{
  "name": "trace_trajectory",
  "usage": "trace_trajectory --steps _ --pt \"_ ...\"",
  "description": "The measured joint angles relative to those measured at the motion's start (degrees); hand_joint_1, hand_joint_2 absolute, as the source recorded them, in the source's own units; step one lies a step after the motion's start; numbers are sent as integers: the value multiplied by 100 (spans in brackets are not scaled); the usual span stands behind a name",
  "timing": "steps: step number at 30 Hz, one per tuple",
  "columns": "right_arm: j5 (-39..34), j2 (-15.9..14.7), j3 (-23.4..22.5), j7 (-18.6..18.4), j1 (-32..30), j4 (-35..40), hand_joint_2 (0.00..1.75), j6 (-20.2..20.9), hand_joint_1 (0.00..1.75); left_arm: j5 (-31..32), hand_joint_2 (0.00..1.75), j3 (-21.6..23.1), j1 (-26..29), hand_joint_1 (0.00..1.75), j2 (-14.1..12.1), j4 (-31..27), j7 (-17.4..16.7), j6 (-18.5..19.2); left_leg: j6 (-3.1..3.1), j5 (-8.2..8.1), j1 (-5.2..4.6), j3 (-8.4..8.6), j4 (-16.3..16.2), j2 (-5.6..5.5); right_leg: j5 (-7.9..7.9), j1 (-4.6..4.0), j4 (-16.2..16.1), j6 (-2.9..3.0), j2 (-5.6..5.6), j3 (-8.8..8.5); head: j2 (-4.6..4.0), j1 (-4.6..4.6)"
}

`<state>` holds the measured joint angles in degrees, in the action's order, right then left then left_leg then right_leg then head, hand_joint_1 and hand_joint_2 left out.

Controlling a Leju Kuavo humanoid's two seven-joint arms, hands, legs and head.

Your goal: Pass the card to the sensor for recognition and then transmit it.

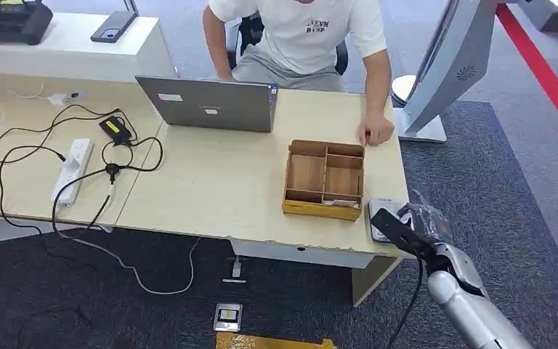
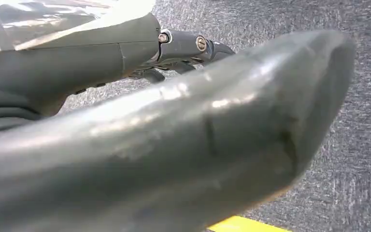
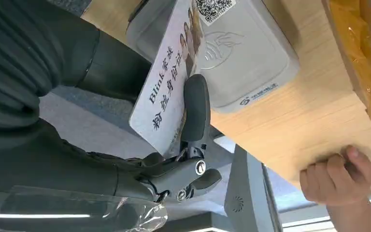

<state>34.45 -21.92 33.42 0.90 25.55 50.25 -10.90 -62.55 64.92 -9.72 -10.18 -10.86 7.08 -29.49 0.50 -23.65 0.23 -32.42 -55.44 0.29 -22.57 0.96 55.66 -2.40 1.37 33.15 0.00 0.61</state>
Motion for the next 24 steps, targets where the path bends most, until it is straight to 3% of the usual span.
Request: trace_trajectory --steps 15,24 --pt "-389 0 -85 67 237 131 175 -173 175 26 0 0 -2 0 -11 0 112 -35 0 1 0 -2 0 0 1 1 1 0 0 -1 0 0" --pt "-597 66 -529 859 1428 75 175 -435 175 210 0 0 -9 0 -11 0 356 -42 -1 6 -3 -4 -1 1 8 3 2 -4 -1 1 0 2"
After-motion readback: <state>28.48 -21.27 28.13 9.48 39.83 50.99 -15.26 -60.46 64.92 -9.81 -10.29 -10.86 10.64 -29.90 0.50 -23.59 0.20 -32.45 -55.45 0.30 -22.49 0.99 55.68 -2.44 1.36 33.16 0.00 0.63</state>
